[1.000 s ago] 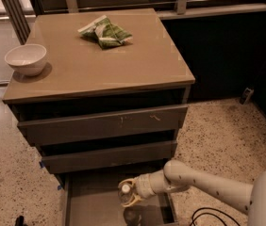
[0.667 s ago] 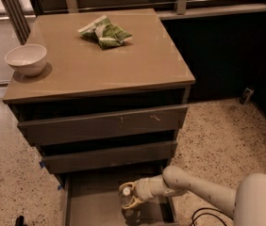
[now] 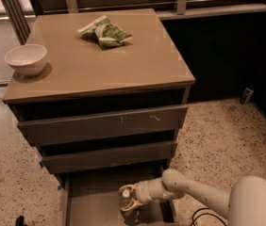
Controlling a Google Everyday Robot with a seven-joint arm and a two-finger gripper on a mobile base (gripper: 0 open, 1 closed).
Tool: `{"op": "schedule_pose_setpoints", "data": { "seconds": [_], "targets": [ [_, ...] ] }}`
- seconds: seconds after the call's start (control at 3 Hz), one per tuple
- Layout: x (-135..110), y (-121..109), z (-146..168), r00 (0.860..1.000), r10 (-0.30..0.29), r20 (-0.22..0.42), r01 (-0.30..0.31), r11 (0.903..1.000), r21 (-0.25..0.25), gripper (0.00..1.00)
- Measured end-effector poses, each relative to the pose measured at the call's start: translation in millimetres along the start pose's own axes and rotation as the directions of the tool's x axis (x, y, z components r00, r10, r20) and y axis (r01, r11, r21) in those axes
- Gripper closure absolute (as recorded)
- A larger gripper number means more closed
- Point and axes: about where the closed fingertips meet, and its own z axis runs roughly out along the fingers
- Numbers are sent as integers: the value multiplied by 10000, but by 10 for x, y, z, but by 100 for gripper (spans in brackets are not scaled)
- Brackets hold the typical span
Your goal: Place blue plastic bottle into bottom drawer
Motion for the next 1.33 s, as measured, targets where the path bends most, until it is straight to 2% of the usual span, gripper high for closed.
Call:
{"op": "schedule_pose_setpoints", "data": {
  "seconds": [0.67,1.33],
  "targets": [
    [221,2,218,9991,203,377,-201,9998,-38,100],
    [358,19,309,9974,521,504,-519,9986,-49,100]
  ]
}}
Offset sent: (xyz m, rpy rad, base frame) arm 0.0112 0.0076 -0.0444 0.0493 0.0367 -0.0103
